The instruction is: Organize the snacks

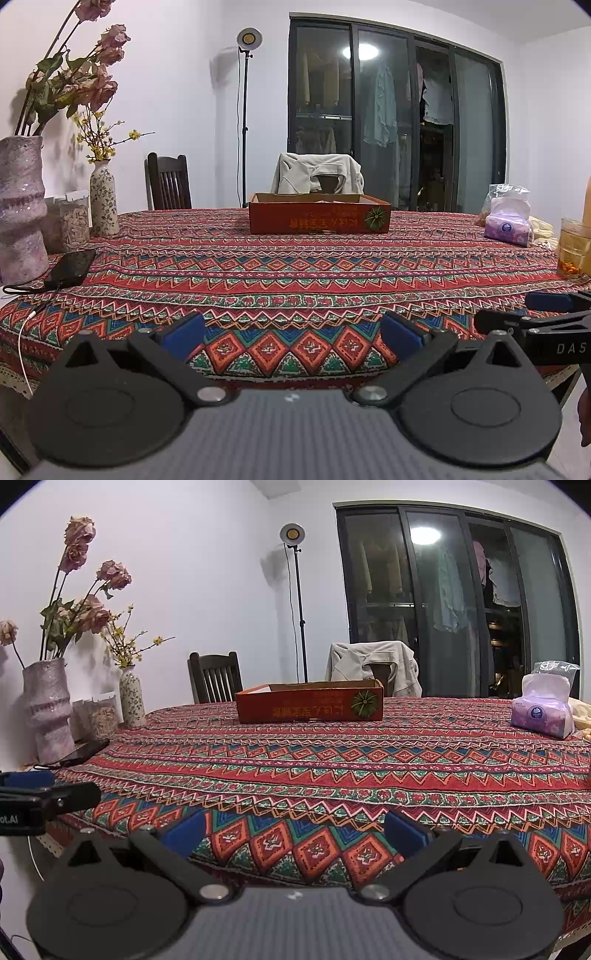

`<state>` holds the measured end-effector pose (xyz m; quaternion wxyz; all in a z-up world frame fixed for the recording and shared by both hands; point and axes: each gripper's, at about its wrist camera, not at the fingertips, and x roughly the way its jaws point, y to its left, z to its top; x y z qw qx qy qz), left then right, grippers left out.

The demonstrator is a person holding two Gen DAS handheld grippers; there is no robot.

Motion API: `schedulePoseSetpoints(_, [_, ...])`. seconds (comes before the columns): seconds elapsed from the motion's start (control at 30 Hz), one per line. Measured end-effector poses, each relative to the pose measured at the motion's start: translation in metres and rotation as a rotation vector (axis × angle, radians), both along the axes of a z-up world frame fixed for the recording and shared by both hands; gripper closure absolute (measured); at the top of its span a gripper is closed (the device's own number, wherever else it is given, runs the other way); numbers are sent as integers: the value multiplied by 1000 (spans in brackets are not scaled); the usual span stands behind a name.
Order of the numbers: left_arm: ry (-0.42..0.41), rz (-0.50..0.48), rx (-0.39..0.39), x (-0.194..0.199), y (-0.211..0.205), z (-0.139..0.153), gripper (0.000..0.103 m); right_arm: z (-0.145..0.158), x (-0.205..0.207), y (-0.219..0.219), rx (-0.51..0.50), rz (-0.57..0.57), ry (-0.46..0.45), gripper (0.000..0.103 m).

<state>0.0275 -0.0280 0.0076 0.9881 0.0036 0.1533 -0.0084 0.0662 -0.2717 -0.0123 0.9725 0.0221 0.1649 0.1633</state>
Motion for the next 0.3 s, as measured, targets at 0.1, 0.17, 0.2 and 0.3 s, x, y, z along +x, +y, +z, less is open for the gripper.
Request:
schedulePoseSetpoints(0.1, [4,-3,-5,0,0,0,0,0,0,1,-3,0,0,0])
schedulePoseSetpoints(0.17, [7,-5,-12,0,1,1,0,0,1,1,-3,1,1,0])
schedulePoseSetpoints(0.2, [9,-6,-16,1,2,1,0,0,0,2,-3,1,1,0])
schedulePoseSetpoints(0.3, [22,-14,-36,1,5,-1,0,0,0,2,-2,0,0,0])
